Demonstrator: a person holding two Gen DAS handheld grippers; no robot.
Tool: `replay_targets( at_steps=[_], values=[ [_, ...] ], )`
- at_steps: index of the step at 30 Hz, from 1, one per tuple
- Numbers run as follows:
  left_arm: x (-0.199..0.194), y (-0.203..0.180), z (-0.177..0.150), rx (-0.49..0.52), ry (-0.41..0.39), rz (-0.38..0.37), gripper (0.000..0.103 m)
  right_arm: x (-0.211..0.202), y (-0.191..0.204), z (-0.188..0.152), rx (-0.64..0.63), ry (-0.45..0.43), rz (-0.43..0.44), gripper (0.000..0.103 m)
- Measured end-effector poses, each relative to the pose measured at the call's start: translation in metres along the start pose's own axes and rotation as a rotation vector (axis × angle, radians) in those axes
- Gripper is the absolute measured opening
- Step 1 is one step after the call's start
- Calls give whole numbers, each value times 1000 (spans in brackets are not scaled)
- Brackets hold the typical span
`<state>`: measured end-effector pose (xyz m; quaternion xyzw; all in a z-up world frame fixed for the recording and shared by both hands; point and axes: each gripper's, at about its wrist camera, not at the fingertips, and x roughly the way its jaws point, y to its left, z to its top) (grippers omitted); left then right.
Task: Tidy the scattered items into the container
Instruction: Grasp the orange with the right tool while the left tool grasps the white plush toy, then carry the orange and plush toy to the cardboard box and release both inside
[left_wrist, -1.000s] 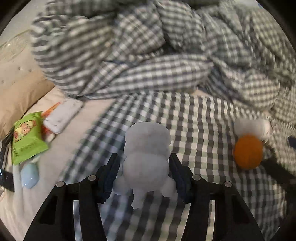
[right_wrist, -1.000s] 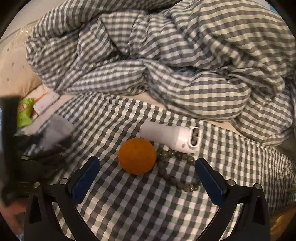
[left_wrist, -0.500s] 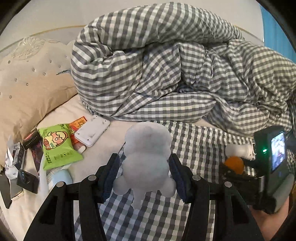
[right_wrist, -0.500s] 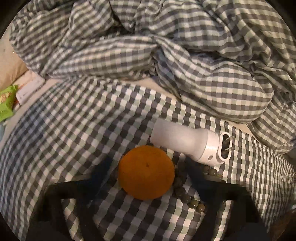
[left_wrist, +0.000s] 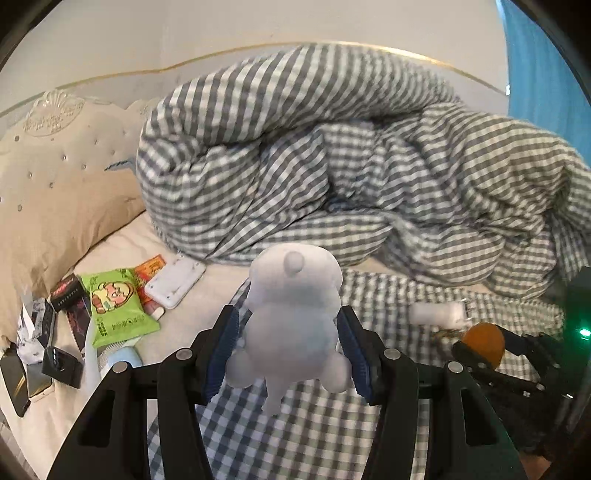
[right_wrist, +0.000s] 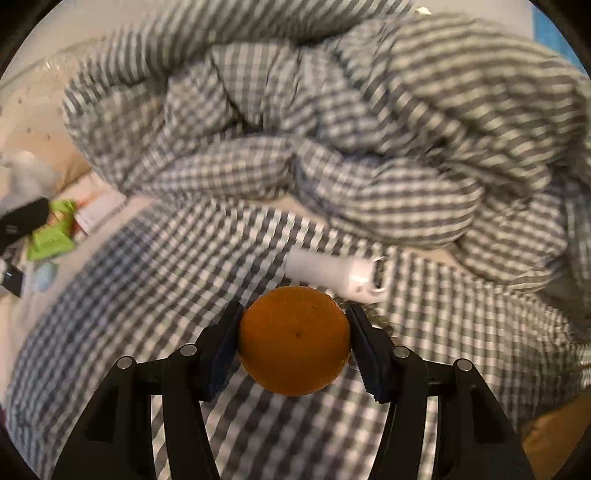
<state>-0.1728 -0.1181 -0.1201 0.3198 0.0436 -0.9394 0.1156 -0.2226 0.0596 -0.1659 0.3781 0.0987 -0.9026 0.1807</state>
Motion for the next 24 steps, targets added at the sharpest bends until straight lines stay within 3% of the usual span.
replay_targets(
  at_steps=[5, 12, 24],
  values=[
    [-40, -31, 13, -5, -33, -76, 56, -80, -30, -1, 8, -114, -21, 57],
    [-112, -102, 21, 54, -116, -195, 56, -207, -108, -13, 64, -238, -102, 57],
    [-182, -230, 4, 178, -150, -396, 56, -310, -206, -88, 191, -256, -310, 57]
  ],
)
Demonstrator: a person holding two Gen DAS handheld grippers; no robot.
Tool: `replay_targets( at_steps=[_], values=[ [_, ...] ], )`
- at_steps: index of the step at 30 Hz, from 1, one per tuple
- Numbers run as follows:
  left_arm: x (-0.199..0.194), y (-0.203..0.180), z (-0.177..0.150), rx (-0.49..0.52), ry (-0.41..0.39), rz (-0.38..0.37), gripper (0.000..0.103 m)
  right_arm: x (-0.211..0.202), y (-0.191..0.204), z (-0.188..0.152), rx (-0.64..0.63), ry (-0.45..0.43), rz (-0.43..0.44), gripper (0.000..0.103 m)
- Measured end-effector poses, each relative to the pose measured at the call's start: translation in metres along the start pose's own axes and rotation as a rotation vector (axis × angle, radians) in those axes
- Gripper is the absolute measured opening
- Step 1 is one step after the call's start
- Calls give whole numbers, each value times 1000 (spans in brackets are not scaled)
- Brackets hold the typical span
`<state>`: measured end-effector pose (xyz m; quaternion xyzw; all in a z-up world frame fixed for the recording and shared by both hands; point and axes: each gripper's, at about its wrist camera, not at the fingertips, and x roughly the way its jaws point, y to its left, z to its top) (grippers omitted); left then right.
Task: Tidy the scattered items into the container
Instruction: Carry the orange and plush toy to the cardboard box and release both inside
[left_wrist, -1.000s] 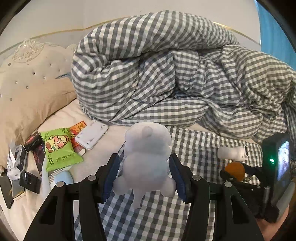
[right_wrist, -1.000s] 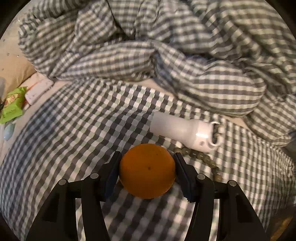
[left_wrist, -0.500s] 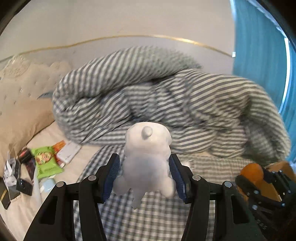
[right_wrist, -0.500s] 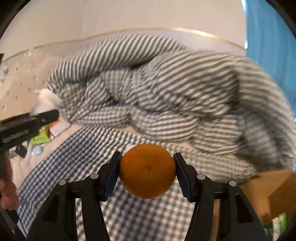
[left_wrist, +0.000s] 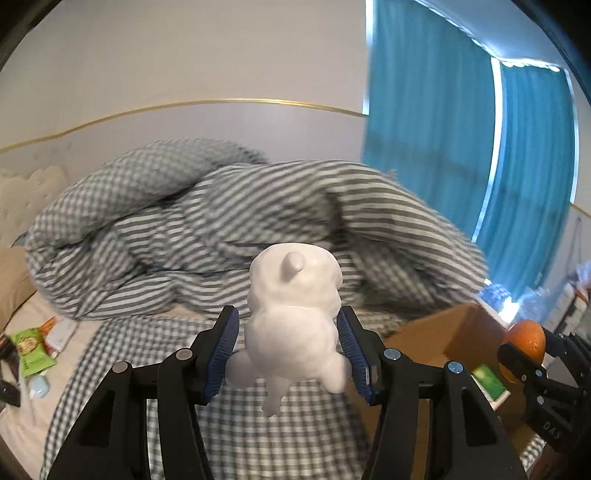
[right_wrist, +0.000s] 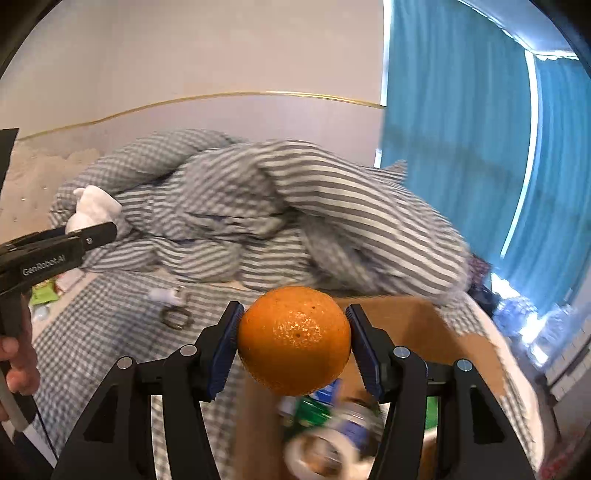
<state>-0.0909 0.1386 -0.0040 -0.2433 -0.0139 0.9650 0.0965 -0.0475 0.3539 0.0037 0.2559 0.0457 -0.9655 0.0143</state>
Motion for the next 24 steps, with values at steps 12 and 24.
replay_targets(
  at_steps=[12, 24],
  values=[
    [6, -102, -15, 99, 38, -127, 57, -12, -68, -47, 93, 96, -75, 57],
    [21, -141, -34, 162, 92, -168, 56, -40, -98, -56, 139, -12, -195, 96]
  ],
)
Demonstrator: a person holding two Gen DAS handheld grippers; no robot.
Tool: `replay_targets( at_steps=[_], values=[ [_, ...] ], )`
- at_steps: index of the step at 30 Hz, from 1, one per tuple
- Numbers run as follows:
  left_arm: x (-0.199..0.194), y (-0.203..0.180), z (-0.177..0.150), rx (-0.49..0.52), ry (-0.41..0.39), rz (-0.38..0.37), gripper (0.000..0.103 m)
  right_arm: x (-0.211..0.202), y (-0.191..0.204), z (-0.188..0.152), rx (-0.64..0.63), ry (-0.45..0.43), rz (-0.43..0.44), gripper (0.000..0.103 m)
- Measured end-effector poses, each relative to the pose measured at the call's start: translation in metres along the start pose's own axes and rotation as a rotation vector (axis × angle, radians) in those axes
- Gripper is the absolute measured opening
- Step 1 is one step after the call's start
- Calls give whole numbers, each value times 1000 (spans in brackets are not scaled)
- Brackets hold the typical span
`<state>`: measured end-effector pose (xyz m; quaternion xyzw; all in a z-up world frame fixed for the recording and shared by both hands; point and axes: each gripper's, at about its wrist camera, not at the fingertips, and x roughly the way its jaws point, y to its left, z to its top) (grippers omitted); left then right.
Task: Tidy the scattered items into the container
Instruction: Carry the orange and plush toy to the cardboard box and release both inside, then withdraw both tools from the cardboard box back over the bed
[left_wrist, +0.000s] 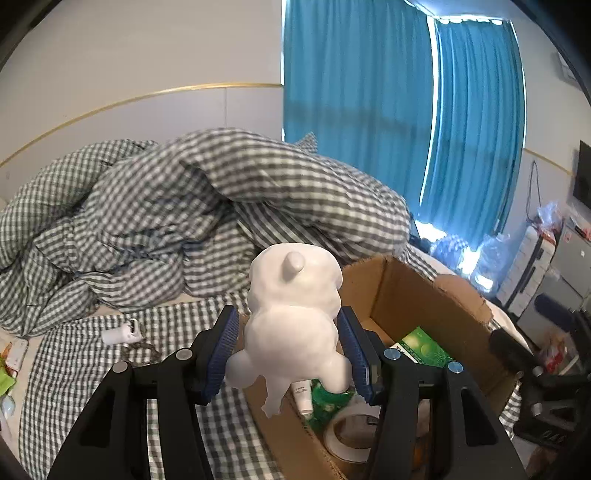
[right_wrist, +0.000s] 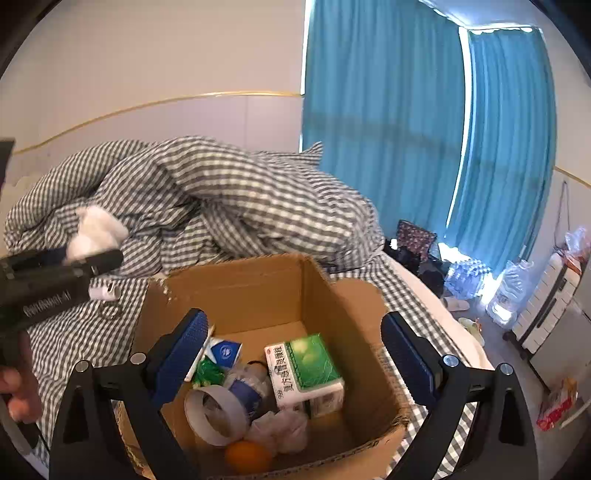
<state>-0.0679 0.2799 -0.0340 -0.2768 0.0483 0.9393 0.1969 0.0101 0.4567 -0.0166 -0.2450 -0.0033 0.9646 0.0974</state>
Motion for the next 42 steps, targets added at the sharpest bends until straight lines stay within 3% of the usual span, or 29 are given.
replay_targets(
  at_steps=[13, 15, 18, 25, 31, 37, 42],
  values=[
    [27, -44, -11, 65, 72, -52, 60, -9, -36, -4, 76, -5, -35, 100],
    [29, -47, -12, 81, 81, -64, 80, -9, -38, -4, 88, -2, -34, 100],
    [24, -49, -12, 85, 59, -77, 100, -10, -41, -5, 102, -5, -34, 101],
    [22, -48, -11, 104, 45, -69, 103, -8, -40, -3, 122, -11, -26, 101],
    [19, -25, -14, 76, 48, -34, 103, -7, -25, 4, 116, -16, -1, 101],
    [11, 22, -18, 20, 58, 21, 103, -5, 7, 14, 91, -32, 59, 102],
    [-7, 71, -25, -12, 51, 116, 103, -1, 44, 23, 74, -43, 131, 103]
  ],
)
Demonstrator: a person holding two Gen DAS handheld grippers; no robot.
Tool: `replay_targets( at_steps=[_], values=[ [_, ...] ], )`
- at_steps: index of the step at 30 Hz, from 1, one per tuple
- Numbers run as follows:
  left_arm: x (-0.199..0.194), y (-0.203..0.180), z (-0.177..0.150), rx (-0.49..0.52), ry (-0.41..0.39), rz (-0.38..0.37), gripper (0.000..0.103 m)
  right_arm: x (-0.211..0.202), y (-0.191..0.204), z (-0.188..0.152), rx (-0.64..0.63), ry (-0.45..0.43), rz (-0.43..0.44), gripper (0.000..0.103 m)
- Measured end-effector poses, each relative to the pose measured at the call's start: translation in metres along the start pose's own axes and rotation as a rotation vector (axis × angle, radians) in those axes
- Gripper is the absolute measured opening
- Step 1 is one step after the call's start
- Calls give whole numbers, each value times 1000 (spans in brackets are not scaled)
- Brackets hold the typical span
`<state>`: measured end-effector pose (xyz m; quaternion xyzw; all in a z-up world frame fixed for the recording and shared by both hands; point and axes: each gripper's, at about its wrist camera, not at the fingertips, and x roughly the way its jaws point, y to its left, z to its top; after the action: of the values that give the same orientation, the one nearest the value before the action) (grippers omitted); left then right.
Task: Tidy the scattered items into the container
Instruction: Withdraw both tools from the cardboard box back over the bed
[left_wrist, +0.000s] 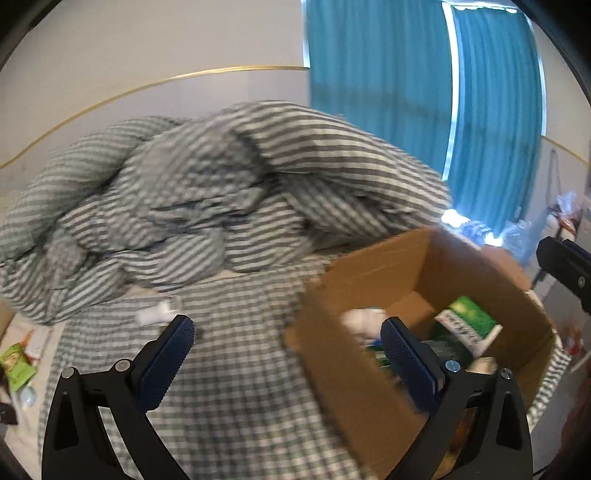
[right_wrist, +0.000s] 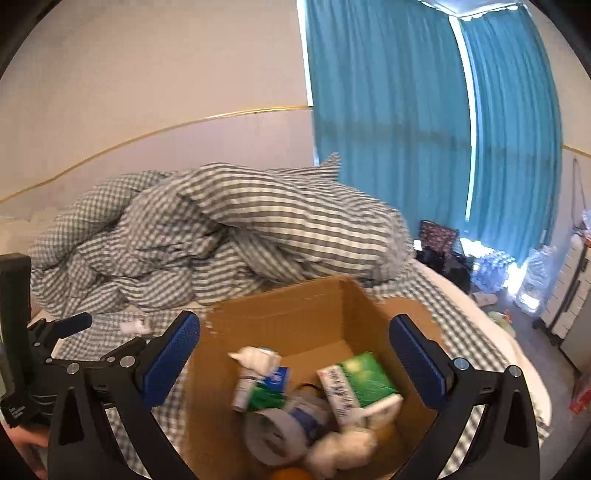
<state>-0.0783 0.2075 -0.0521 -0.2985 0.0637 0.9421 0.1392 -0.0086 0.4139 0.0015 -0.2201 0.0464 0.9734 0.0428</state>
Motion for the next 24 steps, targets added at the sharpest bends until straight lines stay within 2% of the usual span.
replay_targets(
  at_steps=[9, 15, 20, 24],
  values=[
    [-25, 103, -11, -97, -6, 174, 103, 5, 80, 8, -83, -12, 137, 103],
    [-30, 161, -24, -146, -8, 252, 103, 18, 134, 1, -184, 3, 222, 103],
    [-26, 208, -37, -210, 1, 282, 103, 51, 173, -10, -252, 46, 288, 103],
    [-18, 239, -48, -266, 16, 279, 103, 94, 207, -26, -297, 130, 362, 103]
  ],
)
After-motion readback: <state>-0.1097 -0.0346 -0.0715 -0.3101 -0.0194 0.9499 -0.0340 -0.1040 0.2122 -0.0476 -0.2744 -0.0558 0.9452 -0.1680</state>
